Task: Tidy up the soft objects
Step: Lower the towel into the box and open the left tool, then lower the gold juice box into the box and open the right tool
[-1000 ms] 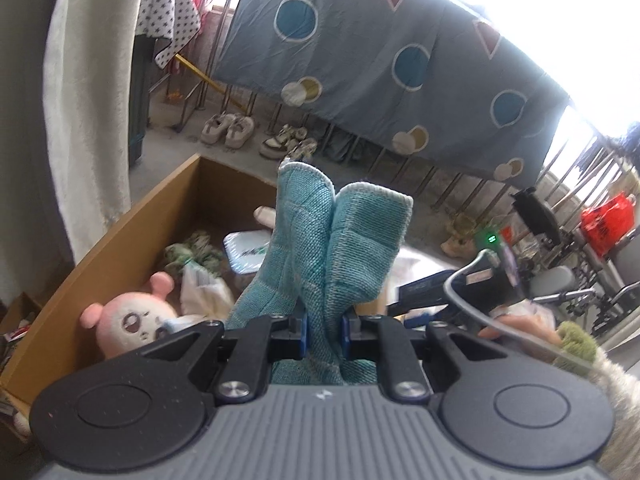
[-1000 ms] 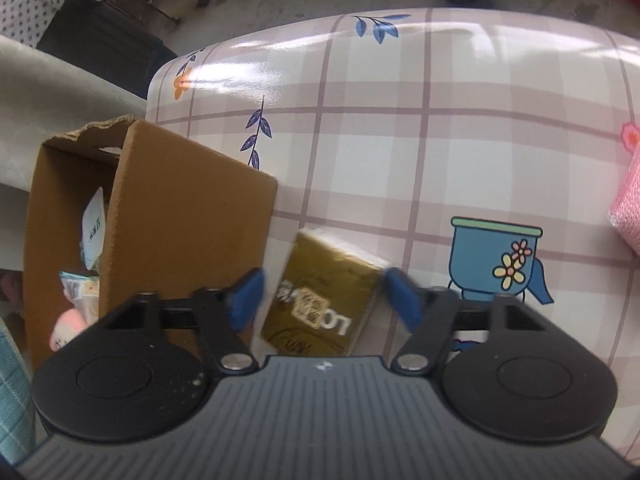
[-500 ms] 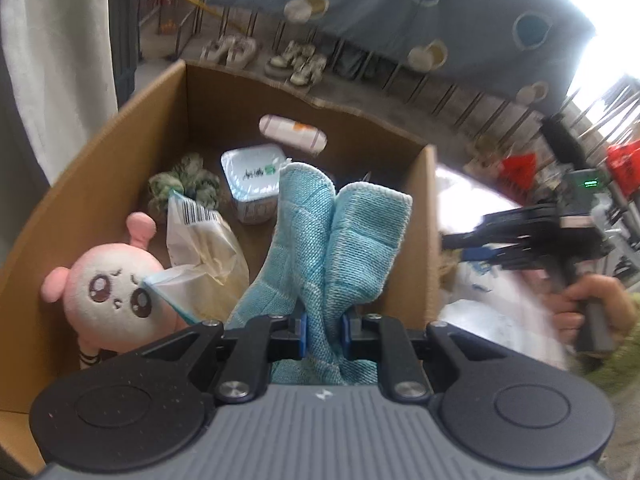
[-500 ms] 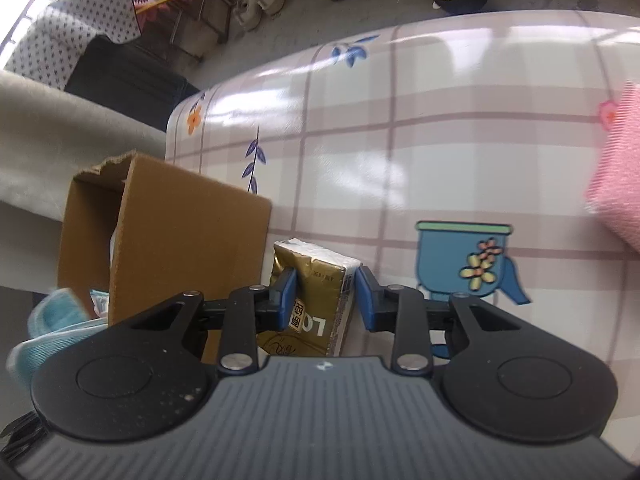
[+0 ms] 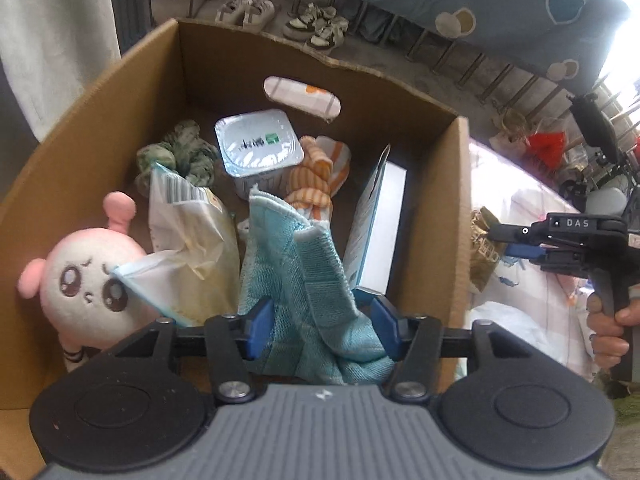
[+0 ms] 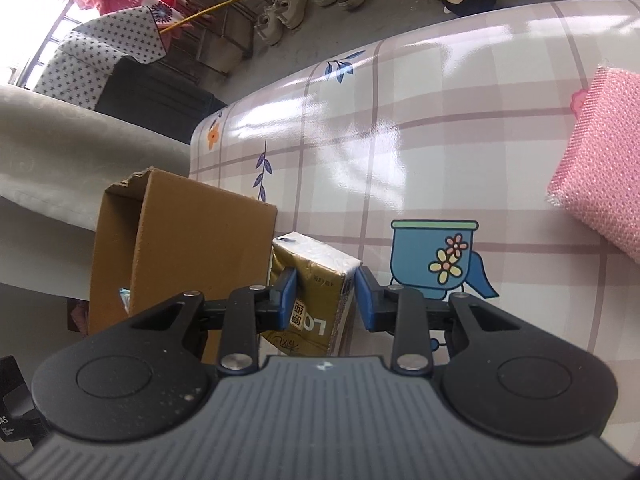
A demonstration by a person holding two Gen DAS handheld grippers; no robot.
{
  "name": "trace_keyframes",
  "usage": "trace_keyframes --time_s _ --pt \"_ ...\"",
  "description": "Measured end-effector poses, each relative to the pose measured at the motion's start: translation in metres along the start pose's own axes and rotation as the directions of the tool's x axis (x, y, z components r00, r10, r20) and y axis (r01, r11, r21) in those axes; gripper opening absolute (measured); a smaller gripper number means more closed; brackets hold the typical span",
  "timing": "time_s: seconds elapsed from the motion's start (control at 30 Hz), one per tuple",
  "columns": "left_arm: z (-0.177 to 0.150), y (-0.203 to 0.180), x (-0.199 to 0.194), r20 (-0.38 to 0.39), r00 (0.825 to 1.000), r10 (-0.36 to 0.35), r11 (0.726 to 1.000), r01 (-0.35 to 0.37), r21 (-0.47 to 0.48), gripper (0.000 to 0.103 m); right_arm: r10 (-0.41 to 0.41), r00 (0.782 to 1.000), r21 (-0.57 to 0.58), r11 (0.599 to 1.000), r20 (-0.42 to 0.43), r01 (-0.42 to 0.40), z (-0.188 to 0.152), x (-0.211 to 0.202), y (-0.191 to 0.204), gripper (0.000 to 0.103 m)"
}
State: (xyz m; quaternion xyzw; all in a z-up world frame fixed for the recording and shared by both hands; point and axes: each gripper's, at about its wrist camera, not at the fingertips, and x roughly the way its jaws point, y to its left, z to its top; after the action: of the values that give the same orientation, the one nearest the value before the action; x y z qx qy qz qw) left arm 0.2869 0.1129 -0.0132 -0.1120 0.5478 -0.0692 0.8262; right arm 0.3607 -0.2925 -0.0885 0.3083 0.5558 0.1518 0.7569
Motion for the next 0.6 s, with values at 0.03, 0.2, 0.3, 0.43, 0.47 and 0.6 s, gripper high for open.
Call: trace_keyframes --time_s 0.03,0.2,0.3,0.43,0.47,0.6 --pt "0.000 0.000 -0.006 0.013 1.000 -0.001 1.000 0.001 -0.003 0.056 0.011 1.000 0.002 1.000 0.008 -0.011 -0.001 -0.003 0.000 0.030" --pt "-0.013 0.003 -0.050 0.112 0.994 -0.016 1.000 0.019 -0.021 0.057 0.046 0.997 -0.019 0.999 0.058 -0.045 -0.007 -0.040 0.008 0.028" --pt "-0.024 0.009 -0.083 0.188 0.982 -0.017 0.999 0.024 -0.035 0.057 0.068 0.994 -0.058 0.996 0.087 -0.063 -0.011 -0.070 0.023 0.028" --pt "-0.042 0.025 -0.122 0.279 0.960 -0.005 0.997 0.027 -0.077 0.057 0.118 0.986 -0.140 0.985 0.115 -0.101 -0.024 -0.111 0.059 0.028" --pt "-0.047 0.030 -0.131 0.299 0.954 0.000 0.996 0.027 -0.087 0.057 0.134 0.984 -0.166 0.980 0.116 -0.113 -0.028 -0.120 0.071 0.028" --pt "-0.065 0.049 -0.161 0.366 0.930 0.040 0.991 0.009 -0.131 0.057 0.203 0.976 -0.269 0.947 0.081 -0.174 -0.053 -0.143 0.124 0.028"
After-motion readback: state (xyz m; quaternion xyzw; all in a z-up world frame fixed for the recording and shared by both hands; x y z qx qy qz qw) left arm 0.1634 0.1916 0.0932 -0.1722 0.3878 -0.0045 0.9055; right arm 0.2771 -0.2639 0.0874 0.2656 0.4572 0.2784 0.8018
